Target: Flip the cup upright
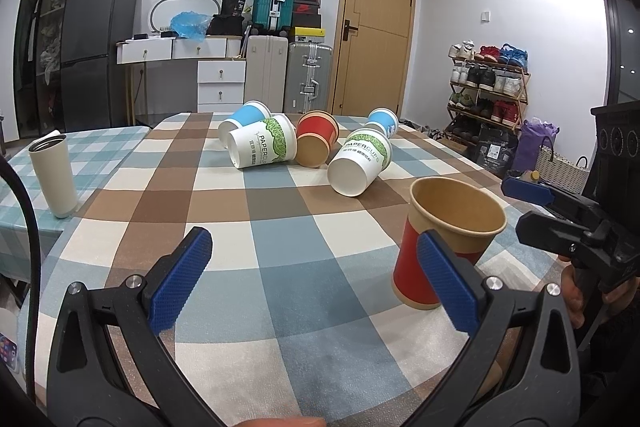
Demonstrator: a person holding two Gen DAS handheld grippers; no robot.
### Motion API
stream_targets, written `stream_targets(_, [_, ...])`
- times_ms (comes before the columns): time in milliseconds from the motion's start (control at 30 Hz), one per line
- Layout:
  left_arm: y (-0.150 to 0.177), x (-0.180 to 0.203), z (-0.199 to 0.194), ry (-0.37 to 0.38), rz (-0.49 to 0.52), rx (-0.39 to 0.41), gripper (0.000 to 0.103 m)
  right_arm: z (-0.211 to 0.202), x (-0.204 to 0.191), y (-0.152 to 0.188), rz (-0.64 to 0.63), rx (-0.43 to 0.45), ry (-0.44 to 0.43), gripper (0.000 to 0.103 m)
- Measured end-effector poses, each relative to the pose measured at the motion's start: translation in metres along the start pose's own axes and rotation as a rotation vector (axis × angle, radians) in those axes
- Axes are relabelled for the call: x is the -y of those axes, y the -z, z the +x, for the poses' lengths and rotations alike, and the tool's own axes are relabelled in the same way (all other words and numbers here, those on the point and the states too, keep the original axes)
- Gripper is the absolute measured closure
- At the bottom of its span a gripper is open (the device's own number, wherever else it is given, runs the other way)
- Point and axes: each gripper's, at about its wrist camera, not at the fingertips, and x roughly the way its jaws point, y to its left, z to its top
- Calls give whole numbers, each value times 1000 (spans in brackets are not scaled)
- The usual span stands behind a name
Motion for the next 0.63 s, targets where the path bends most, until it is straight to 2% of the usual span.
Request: stream_targets(633, [0, 0, 0, 0, 1, 2, 1, 0, 0, -1, -1, -3, 0, 0])
